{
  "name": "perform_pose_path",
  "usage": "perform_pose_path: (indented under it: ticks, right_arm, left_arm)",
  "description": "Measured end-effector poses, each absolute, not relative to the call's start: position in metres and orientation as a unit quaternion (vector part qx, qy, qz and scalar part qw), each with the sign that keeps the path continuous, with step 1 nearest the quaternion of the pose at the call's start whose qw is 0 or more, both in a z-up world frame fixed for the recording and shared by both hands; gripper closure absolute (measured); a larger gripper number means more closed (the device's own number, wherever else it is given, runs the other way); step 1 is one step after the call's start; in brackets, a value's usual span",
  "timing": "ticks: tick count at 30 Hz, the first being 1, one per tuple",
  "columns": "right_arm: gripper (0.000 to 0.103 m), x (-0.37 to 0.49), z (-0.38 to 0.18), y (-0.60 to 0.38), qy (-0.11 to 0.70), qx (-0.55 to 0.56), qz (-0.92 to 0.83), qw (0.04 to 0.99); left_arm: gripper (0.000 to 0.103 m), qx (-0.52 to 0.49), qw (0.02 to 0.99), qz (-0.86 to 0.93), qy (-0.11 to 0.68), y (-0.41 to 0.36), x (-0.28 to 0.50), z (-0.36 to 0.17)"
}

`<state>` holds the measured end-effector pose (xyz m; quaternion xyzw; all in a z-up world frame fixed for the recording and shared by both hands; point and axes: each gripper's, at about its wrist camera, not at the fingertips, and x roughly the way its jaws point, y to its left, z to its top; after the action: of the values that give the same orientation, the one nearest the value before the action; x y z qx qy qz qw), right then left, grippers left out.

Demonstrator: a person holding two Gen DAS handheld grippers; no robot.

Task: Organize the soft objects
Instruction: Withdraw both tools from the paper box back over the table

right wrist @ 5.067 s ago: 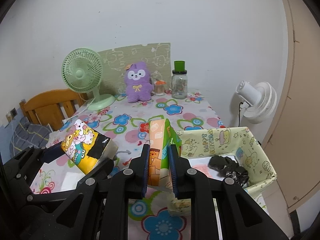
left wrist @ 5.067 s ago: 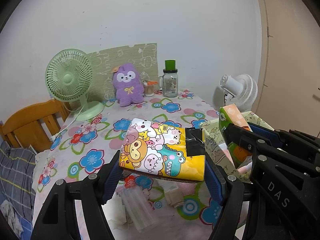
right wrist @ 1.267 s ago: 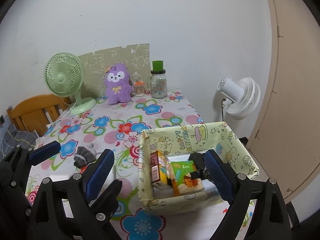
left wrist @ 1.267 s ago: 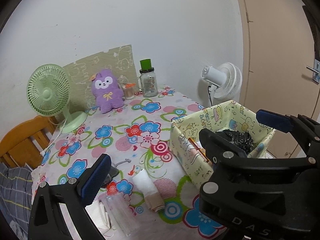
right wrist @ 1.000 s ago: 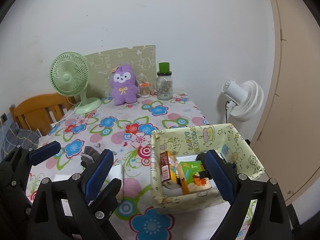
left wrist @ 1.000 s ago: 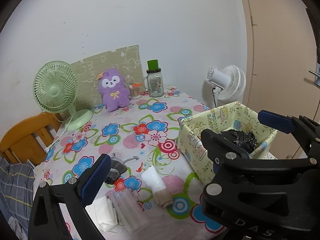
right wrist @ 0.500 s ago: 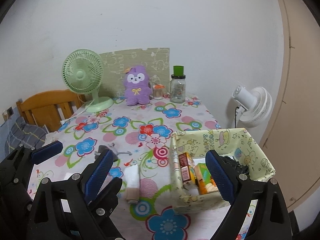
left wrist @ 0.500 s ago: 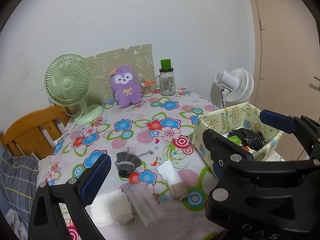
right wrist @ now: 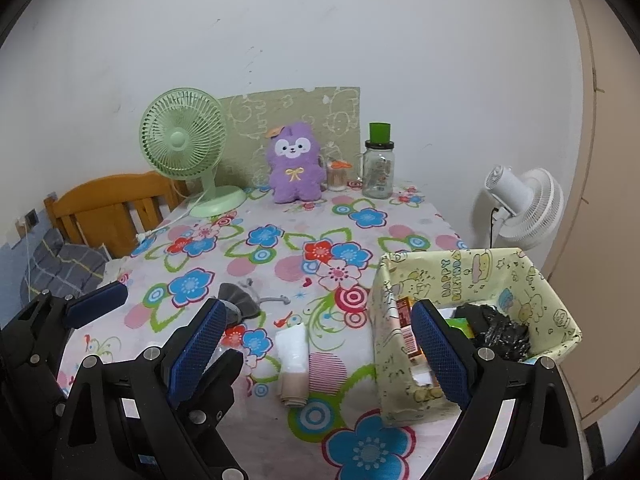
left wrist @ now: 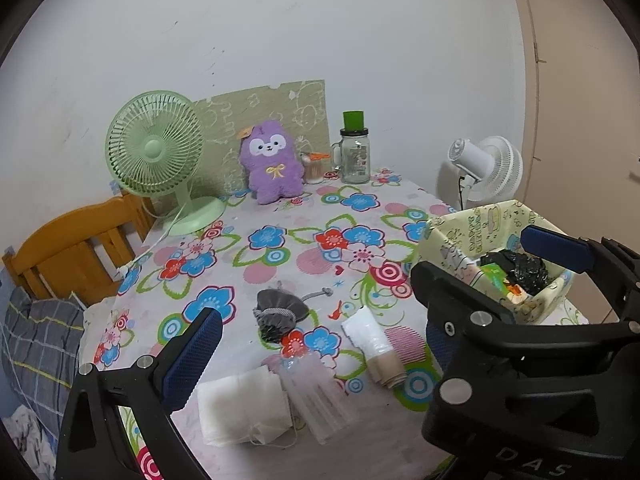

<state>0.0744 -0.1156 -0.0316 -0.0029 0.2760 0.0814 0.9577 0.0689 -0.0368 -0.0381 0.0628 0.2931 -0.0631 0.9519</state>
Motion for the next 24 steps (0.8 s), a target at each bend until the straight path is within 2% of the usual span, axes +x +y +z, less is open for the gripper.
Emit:
perform_pose_path:
  ticks: [24]
  right_arm:
    - [0.008, 0.101, -0.088, -0.083, 0.326, -0.008, 0.092, 0.941]
  left_arm:
    - [0.0, 0.042, 0.939, -0.028, 0.34, 0.009, 0.088, -0.089]
